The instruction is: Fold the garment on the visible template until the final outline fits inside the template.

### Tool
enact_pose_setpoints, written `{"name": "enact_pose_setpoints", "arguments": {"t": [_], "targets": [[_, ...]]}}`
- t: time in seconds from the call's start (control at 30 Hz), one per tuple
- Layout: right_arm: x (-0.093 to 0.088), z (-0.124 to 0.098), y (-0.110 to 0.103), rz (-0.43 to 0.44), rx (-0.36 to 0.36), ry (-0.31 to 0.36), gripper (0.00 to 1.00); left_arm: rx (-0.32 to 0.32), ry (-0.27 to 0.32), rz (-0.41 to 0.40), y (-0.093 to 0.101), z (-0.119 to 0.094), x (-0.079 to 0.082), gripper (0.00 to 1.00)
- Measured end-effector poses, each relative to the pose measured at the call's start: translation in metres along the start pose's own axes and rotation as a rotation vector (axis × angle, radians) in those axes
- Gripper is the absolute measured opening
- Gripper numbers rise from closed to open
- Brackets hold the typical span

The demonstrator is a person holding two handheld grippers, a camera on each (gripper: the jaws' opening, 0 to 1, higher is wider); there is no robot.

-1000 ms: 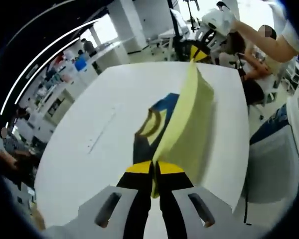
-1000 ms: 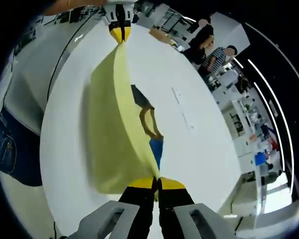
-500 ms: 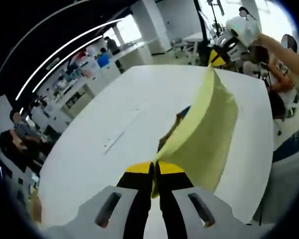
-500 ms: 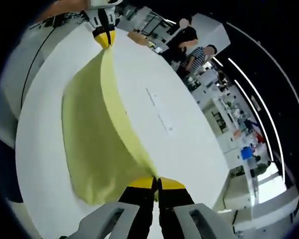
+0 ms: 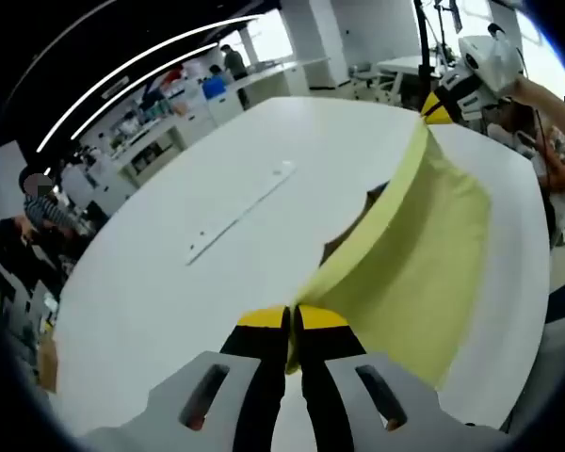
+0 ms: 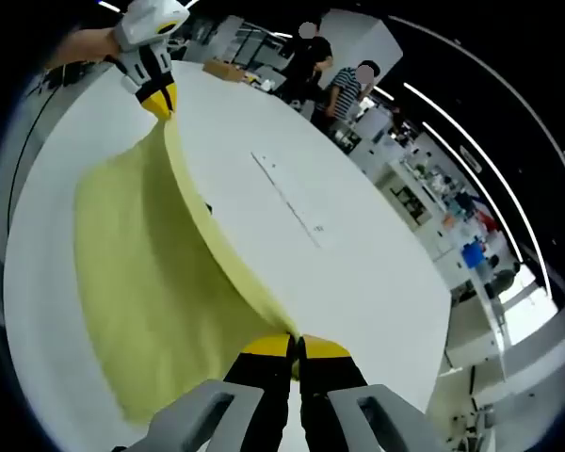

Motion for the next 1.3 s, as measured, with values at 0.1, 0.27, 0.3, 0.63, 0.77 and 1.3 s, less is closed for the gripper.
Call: {"name": "enact_pose_setpoints", "arguments": {"t": [0.1,0.27,0.3,0.63,0.77,1.3], "targets": [[-0.013,0.015,-0.004,0.026,0.025,-0.04,0.0,0.001,-0.006,0.006,-0.005,0.012,-0.005,0.01],[-0.028,0.035,-0.005,0.084,0.026,-0.067,0.0,0.002,-0.018,-0.068,-0.006,0.028,-0.017,0.01],[-0.03,0.037,-0.007,0.091,0.035,-0.071,0.0,0.002,-0.018,-0.078,-0.008,0.034,-0.021,0.01],[-0.055,0.059,-0.019,0.245,0.071,-0.093,0.0,-0.021,-0.046,-0.149,-0.005,0.057,-0.046,0.01],[-0.062,0.065,-0.021,0.28,0.077,-0.093,0.0,-0.034,-0.059,-0.142,-0.003,0.061,-0.055,0.01],[-0.064,0.066,-0.034,0.317,0.14,-0.072,0.08,-0.097,-0.009,-0.114,-0.002,0.059,-0.054,0.12]]}}
Point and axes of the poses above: the point that each gripper's makers call its tool centre point, and the gripper's own axes: z roughly forward along the fingers, y roughly to its right, x roughly out of its top, the point moved 1 cm from there along -z, roughly backward along the fingers, and after that the axes turned 12 degrees about y, right-handed, at the moved point
